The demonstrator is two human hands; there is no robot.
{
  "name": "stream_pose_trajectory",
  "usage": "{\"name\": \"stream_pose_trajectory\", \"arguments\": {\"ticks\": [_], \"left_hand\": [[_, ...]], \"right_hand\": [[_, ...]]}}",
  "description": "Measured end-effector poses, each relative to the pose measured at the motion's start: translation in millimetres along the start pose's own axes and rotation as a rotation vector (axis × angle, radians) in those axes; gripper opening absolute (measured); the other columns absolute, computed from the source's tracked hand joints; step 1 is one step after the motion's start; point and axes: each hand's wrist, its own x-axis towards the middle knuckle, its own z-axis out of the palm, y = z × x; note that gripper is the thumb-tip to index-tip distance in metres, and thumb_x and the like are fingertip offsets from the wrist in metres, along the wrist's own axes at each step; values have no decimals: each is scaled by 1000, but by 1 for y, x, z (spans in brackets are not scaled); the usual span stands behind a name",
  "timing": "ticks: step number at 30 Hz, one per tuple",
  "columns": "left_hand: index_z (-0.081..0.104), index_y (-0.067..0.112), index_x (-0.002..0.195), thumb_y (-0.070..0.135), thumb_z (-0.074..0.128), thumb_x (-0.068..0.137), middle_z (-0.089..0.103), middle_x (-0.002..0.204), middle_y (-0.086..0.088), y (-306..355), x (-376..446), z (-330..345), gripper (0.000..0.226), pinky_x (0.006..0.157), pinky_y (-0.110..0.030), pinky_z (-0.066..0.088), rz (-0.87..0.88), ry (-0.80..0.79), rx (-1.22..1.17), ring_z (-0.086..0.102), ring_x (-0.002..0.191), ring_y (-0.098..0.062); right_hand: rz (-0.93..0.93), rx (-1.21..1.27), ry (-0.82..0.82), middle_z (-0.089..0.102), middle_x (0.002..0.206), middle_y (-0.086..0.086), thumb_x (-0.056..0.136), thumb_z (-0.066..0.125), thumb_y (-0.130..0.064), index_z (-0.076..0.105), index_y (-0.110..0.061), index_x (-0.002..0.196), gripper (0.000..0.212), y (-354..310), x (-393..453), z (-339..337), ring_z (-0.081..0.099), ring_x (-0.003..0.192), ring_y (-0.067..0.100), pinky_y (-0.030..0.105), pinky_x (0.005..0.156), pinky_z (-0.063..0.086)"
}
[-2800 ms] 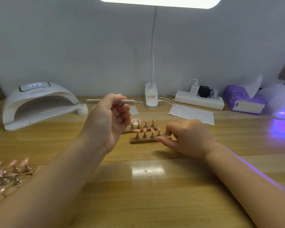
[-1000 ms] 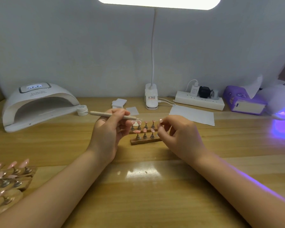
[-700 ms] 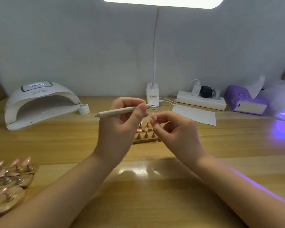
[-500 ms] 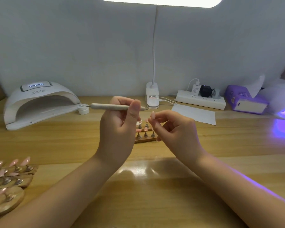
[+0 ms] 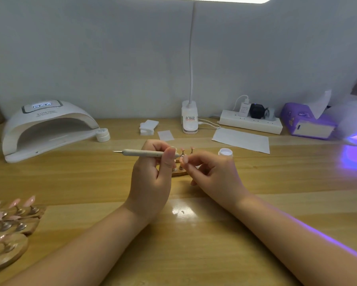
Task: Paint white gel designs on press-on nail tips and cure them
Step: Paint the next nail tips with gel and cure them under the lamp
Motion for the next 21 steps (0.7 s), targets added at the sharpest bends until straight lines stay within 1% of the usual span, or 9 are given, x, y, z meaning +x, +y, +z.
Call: {"name": "stream_pose_trajectory", "arguments": {"ticks": [2, 4, 6, 9, 11, 16, 21], "left_hand": [[48, 31, 90, 36, 45, 94, 61, 75, 17, 0, -1, 1, 7, 62, -12, 45, 14, -12, -1, 60, 68, -4], [48, 31, 90, 36, 45, 94, 61, 73, 16, -1, -2, 2, 7, 63, -11, 45, 26, -7, 8, 60, 70, -2], [48, 31, 90, 35, 45, 94, 60, 73, 15, -2, -2, 2, 7, 64, -12, 45, 29, 5, 10, 60, 70, -3], [48, 32, 91, 36, 44, 95, 60, 76, 19, -3, -2, 1, 7, 65, -14, 47, 24, 4, 21, 60, 71, -5], [48, 32, 91, 36, 43, 95, 59, 76, 20, -3, -2, 2, 7, 65, -12, 46, 15, 2, 22, 59, 71, -4], [49, 30, 90, 35, 42, 94, 57, 73, 11, -3, -3, 3, 9, 66, -9, 43, 0, 2, -16, 59, 72, -2], [48, 30, 91, 36, 42, 93, 57, 75, 9, -4, -3, 2, 9, 66, -11, 45, -18, -7, -12, 59, 74, -3]], "right_hand": [[-10, -9, -7, 72, 85, 1, 87, 69, -14, 72, -13, 94, 8, 1, 0, 0, 67, 59, 21, 44, 61, 55], [-18, -13, -8, 72, 85, 1, 88, 69, -15, 73, -13, 95, 9, 2, 0, 0, 68, 58, 16, 43, 60, 56], [-22, -15, -10, 72, 84, 1, 88, 69, -16, 73, -13, 95, 9, 3, 0, 0, 68, 58, 13, 41, 59, 56], [-26, -13, -6, 72, 84, 0, 88, 68, -18, 73, -15, 95, 9, 4, 0, 1, 68, 58, 12, 40, 58, 57], [-21, -7, -6, 72, 85, 0, 88, 68, -18, 73, -15, 96, 9, 5, 0, 1, 68, 58, 12, 40, 58, 57], [-41, -12, -8, 72, 84, 0, 88, 68, -18, 73, -14, 95, 10, 5, 1, 2, 68, 58, 12, 41, 56, 56], [-45, -16, -10, 72, 84, 1, 88, 68, -18, 73, -13, 96, 10, 5, 0, 2, 68, 59, 12, 41, 57, 57]]}}
